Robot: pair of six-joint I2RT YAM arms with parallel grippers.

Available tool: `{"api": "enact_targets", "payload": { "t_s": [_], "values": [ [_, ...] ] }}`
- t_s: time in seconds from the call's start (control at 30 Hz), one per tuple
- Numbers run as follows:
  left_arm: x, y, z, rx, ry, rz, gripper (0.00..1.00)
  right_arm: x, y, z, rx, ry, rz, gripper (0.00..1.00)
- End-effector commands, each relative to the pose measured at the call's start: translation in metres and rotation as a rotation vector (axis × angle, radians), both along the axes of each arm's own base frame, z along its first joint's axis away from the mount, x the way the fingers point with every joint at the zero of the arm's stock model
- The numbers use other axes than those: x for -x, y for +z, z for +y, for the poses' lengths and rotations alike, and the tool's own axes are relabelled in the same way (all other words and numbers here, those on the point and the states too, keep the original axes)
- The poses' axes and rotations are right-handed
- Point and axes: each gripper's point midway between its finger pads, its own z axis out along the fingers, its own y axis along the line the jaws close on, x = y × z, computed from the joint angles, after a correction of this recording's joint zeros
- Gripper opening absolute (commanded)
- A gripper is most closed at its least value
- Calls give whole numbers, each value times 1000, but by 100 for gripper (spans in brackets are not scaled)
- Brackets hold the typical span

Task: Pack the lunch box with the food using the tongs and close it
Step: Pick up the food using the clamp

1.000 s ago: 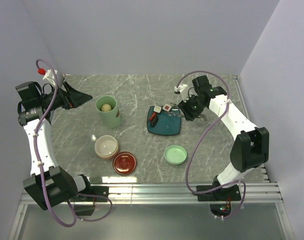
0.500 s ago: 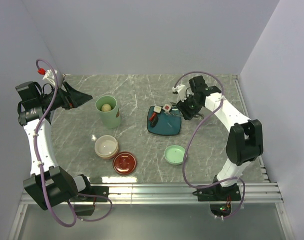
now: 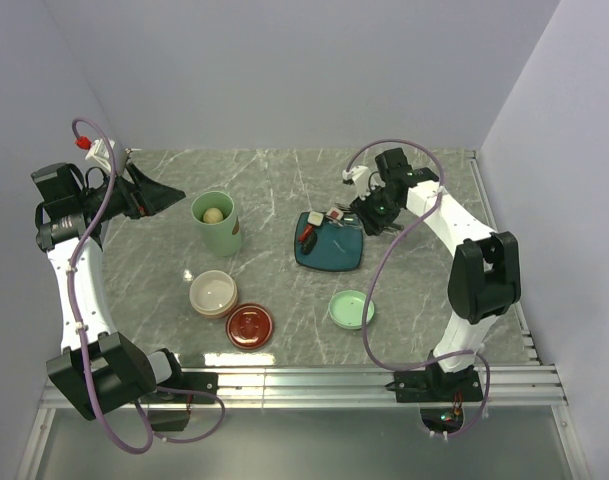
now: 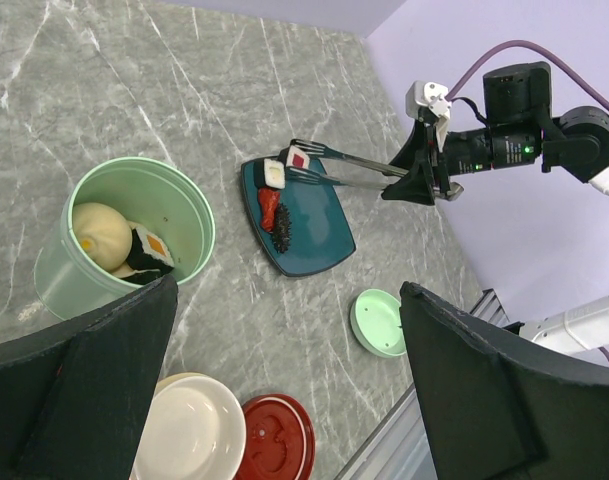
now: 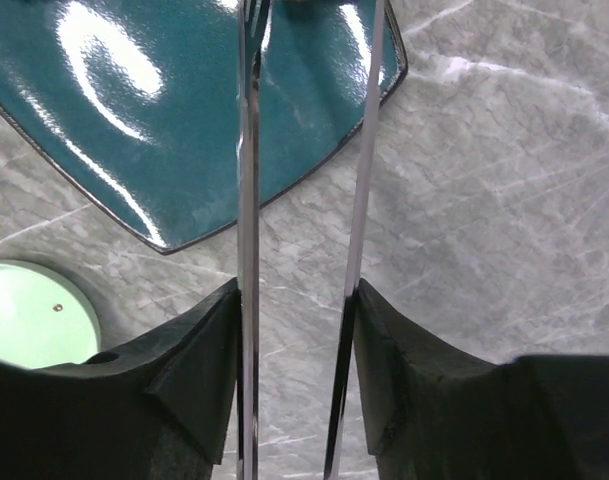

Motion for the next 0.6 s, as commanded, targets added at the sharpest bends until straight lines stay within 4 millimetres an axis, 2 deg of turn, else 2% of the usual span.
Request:
{"api": "enact_targets", "payload": {
  "t_s": [0.0, 0.17, 0.27, 0.43, 0.47, 0.53, 0.57],
  "values": [
    [-1, 9, 1, -23, -12, -53, 99, -12, 18, 6, -36, -4, -56, 51],
    [1, 9, 0, -17, -14, -52, 99, -4, 30, 6, -55, -10, -68, 42],
    [1, 10, 0, -18, -14, -59, 99, 2, 43, 4, -66, -18, -85, 41],
    [3, 12, -2, -19, -19, -61, 99, 10, 90, 9, -124, -12, -154, 40],
    [2, 11, -1, -19, -16, -60, 100, 10, 105, 14, -154, -3, -175, 40],
    [2, 10, -1, -16, -15, -57, 99, 16, 117, 22, -183, 11, -167, 40],
    [2, 11, -1, -17, -13, -59, 99, 15, 131, 28, -201, 21, -189, 40]
  ]
}}
